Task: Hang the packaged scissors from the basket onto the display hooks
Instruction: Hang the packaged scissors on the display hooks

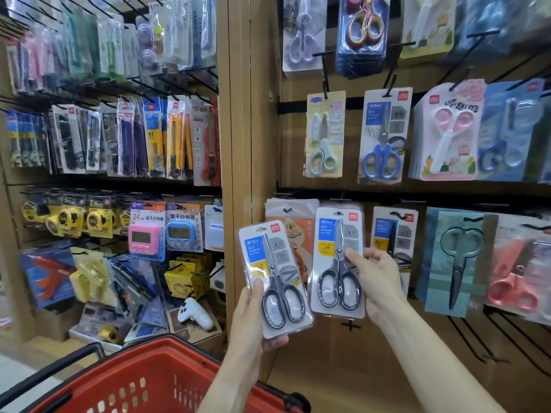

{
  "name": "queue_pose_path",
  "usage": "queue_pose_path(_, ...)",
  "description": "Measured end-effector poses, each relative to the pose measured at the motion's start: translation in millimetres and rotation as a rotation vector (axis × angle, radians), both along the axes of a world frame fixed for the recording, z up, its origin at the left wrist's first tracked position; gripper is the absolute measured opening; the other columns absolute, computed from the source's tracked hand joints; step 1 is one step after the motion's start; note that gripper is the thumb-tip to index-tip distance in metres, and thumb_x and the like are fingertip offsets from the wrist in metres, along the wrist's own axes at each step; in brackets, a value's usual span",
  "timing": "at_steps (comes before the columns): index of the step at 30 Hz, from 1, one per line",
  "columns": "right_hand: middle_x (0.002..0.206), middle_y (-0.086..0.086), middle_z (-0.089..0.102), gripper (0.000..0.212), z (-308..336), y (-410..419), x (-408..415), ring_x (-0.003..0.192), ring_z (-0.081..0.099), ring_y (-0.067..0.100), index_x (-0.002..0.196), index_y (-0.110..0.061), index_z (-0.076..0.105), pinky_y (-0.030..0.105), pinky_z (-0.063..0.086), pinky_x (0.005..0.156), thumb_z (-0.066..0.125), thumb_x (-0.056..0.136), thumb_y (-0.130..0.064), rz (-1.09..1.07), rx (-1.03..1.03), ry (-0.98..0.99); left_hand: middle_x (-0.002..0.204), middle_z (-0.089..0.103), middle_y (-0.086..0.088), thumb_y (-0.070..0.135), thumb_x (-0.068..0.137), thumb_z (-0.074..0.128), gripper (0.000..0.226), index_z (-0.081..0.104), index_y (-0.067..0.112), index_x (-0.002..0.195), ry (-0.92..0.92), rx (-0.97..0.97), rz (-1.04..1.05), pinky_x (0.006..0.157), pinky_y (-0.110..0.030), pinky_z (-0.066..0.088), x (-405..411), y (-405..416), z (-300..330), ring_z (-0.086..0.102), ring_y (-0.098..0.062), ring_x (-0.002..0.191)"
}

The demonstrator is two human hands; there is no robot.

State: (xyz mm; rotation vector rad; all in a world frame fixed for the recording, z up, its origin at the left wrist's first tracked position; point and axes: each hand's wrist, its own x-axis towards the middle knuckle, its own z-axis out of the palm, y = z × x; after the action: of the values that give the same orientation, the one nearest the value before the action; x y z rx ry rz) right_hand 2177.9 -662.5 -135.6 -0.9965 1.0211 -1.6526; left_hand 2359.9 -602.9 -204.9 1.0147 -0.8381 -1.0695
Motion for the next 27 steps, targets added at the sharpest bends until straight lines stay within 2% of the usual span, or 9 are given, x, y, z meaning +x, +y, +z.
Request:
queue_pose_path(3, 0.095, 0.011, 0.076, 0.018, 1.3, -8.4, 0.7, 0.089, 0.077, 0.026, 0.103, -0.013, 0.054, 0.048, 0.063, 0.083, 0.069, 0.097, -0.005, -0.037, 0.012, 0.004, 0.097, 0.082, 0.003, 0.058, 0.103, 0.050, 0.031, 0.065, 0.035, 0.118, -0.041, -0.011, -0.007, 0.048, -0.028, 0.054, -1.7, 2.0, 2.8, 0.078, -0.019, 0.071)
queue_pose_path(10, 0.091, 0.023, 0.074, 0.025, 0.7, -47.7, -1.1, 0.100, 0.070, 0.048, 0.076, -0.013, 0.057, 0.063, 0.057, 0.089, 0.078, 0.090, -0.014, -0.212, 0.083, 0.200, 0.095, 0.082, 0.003, 0.056, 0.104, 0.052, 0.028, 0.065, 0.034, 0.117, -0.095, 0.003, 0.011, 0.047, -0.030, 0.055, -2.3, 3.9, 3.1, 0.079, -0.022, 0.073)
queue_pose_path(13, 0.095, 0.018, 0.072, 0.019, -0.2, -58.8, -2.7, 0.098, 0.071, 0.041, 0.093, -0.006, 0.069, 0.049, 0.061, 0.085, 0.081, 0.090, -0.021, -0.208, 0.144, 0.229, 0.094, 0.082, 0.002, 0.056, 0.104, 0.053, 0.028, 0.065, 0.034, 0.117, -0.106, 0.011, 0.008, 0.045, -0.030, 0.056, -3.8, 5.4, 6.0, 0.078, -0.023, 0.071)
queue_pose_path(16, 0.119, 0.015, 0.069, 0.054, -5.3, -60.3, -7.0, 0.108, 0.065, 0.033, 0.129, -0.008, 0.064, 0.033, 0.051, 0.082, 0.086, 0.085, -0.031, -0.292, 0.214, 0.321, 0.095, 0.082, 0.000, 0.055, 0.104, 0.053, 0.027, 0.064, 0.034, 0.118, -0.129, -0.013, -0.021, 0.045, -0.030, 0.056, -5.7, 9.3, 11.0, 0.078, -0.024, 0.073)
queue_pose_path(18, 0.119, 0.010, 0.067, 0.057, -7.1, -47.8, -6.4, 0.114, 0.064, 0.032, 0.130, -0.012, 0.057, 0.036, 0.050, 0.085, 0.085, 0.086, -0.033, -0.410, 0.163, 0.422, 0.096, 0.082, 0.000, 0.055, 0.104, 0.053, 0.028, 0.064, 0.034, 0.119, -0.143, -0.022, -0.032, 0.044, -0.029, 0.056, -6.5, 10.5, 12.7, 0.078, -0.024, 0.073)
queue_pose_path(20, 0.105, -0.001, 0.067, 0.043, -9.3, -27.7, -2.0, 0.105, 0.066, 0.024, 0.120, -0.016, 0.058, 0.030, 0.048, 0.077, 0.081, 0.089, -0.036, -0.446, -0.020, 0.402, 0.096, 0.082, 0.000, 0.056, 0.104, 0.054, 0.030, 0.064, 0.032, 0.119, -0.155, -0.015, -0.040, 0.044, -0.028, 0.055, -8.2, 10.6, 12.1, 0.078, -0.023, 0.073)
queue_pose_path(22, 0.094, -0.005, 0.069, 0.037, -8.7, -7.8, 6.1, 0.092, 0.067, 0.014, 0.105, -0.019, 0.065, 0.025, 0.049, 0.072, 0.080, 0.087, -0.047, -0.259, -0.171, 0.433, 0.096, 0.081, 0.000, 0.056, 0.103, 0.054, 0.033, 0.064, 0.030, 0.120, -0.162, -0.009, -0.050, 0.044, -0.028, 0.054, -10.4, 9.5, 10.4, 0.078, -0.023, 0.073)
queue_pose_path(24, 0.094, -0.002, 0.072, 0.046, -10.6, 4.2, 14.2, 0.088, 0.068, 0.014, 0.102, -0.021, 0.069, 0.029, 0.054, 0.075, 0.083, 0.078, -0.058, 0.034, -0.160, 0.529, 0.098, 0.082, 0.000, 0.058, 0.103, 0.054, 0.033, 0.064, 0.031, 0.120, -0.160, 0.003, -0.058, 0.045, -0.028, 0.054, -14.3, 8.8, 9.3, 0.079, -0.025, 0.075)
queue_pose_path(27, 0.092, 0.005, 0.070, 0.046, -20.1, 2.9, 18.7, 0.085, 0.067, 0.016, 0.104, -0.017, 0.069, 0.036, 0.058, 0.079, 0.092, 0.073, -0.042, 0.126, -0.087, 0.529, 0.098, 0.082, -0.001, 0.058, 0.102, 0.055, 0.032, 0.065, 0.035, 0.120, -0.134, 0.014, -0.061, 0.045, -0.028, 0.052, -18.8, 7.9, 11.1, 0.079, -0.028, 0.078)
